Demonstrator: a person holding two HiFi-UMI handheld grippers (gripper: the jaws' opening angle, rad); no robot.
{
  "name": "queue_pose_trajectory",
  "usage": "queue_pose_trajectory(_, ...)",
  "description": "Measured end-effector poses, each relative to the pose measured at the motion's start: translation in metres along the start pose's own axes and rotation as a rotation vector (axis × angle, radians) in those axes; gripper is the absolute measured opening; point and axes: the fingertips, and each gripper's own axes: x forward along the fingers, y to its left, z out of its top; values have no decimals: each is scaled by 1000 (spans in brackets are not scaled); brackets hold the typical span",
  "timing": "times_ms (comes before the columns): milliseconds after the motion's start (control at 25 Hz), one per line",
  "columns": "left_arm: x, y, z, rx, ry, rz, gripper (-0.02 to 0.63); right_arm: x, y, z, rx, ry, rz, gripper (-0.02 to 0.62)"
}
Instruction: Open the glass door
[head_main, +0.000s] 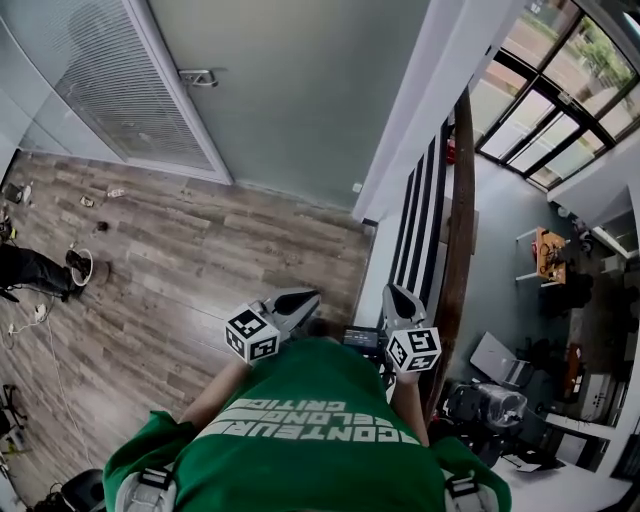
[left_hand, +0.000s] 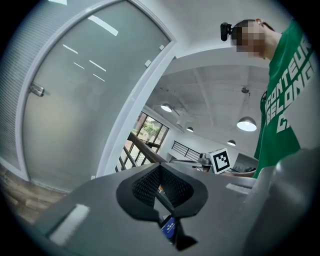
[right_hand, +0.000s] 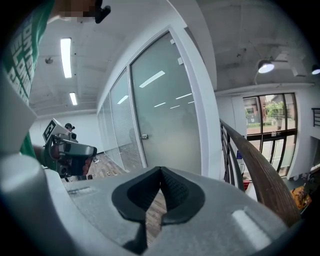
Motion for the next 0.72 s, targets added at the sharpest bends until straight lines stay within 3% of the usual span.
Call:
queue_pose_trajectory(280, -7, 16, -5, -20, -11, 26, 15, 17, 6, -9, -9, 29, 26, -8)
queue_pose_trajectory(720, 5, 37, 17, -33, -35, 41, 15, 34, -5, 11, -3, 34, 25, -8)
